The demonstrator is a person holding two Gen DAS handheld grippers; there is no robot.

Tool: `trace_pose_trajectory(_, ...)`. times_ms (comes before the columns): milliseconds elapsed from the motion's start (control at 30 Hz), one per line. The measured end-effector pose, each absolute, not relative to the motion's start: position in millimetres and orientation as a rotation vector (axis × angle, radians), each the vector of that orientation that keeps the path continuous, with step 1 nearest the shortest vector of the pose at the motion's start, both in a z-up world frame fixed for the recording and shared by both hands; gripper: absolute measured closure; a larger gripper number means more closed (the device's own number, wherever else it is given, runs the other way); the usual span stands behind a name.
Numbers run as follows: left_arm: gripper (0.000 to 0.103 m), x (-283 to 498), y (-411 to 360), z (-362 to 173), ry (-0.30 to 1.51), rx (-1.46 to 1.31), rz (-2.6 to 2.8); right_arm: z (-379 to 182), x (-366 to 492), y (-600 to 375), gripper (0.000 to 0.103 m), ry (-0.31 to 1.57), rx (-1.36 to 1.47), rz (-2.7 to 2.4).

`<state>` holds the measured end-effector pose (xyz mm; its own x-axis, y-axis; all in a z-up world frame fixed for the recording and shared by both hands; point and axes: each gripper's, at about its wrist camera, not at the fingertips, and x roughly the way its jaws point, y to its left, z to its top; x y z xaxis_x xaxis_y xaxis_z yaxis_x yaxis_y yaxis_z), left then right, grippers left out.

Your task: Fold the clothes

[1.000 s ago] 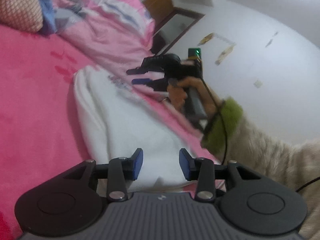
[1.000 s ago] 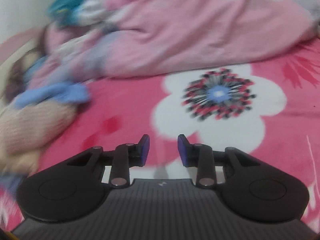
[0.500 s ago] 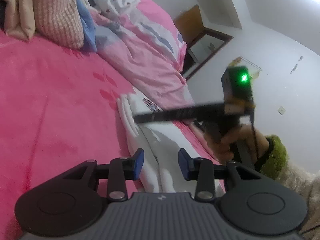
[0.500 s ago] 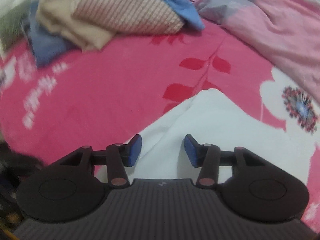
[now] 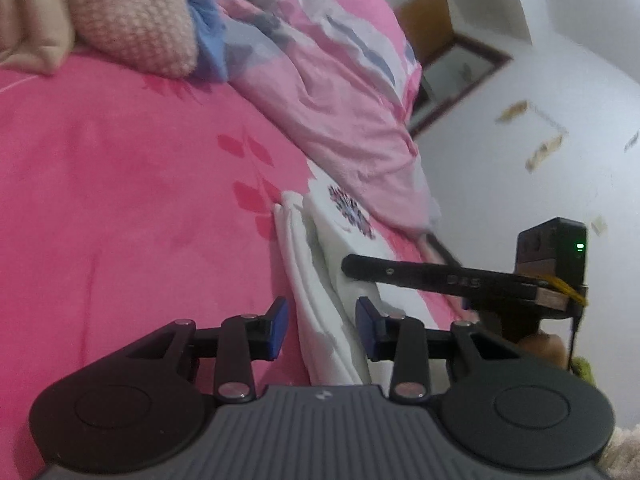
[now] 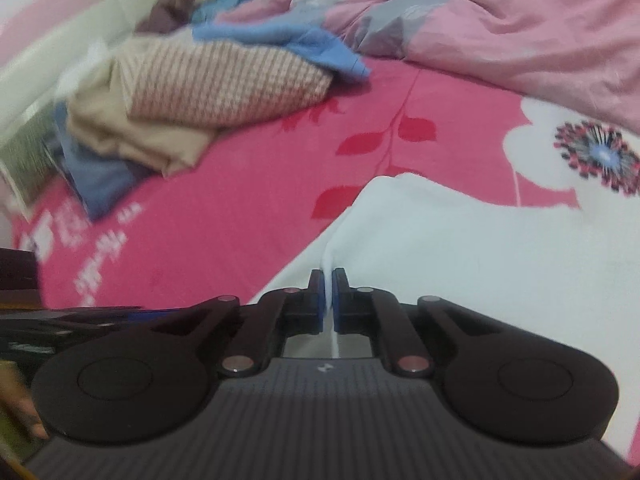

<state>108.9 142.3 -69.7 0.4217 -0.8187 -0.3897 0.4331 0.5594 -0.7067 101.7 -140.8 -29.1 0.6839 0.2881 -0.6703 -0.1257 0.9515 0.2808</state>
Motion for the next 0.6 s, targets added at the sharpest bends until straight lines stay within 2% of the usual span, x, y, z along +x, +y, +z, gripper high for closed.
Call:
trace_pose_trajectory(33,0.069,113,136,-71,0.810,-0.541,-0.850,-29,99,-145,0.100,0.772,0.250,0.238)
trace_pose_trajectory(100,0.092,113,126,-71,0.797,-0.501,-0.861,-30,93,-151,0.100,0.737,0.294,0.247)
trace_pose_trajectory(133,0.095,110,122,-71,0.780,-0.482,-0.857,-30,90,-153,0.100,0.720,0.316,0.252)
trace_pose_trajectory(333,0.098,84,107,-54,0.612,-0.377,-0.911,-31,72,-171,0.100,0.615,0.444,0.279)
trace_pose_trajectory(600,0.098,83,87,-66,0.663,-0.352,-0.959,-27,61,-186,0.100,0.565,0.512,0.304)
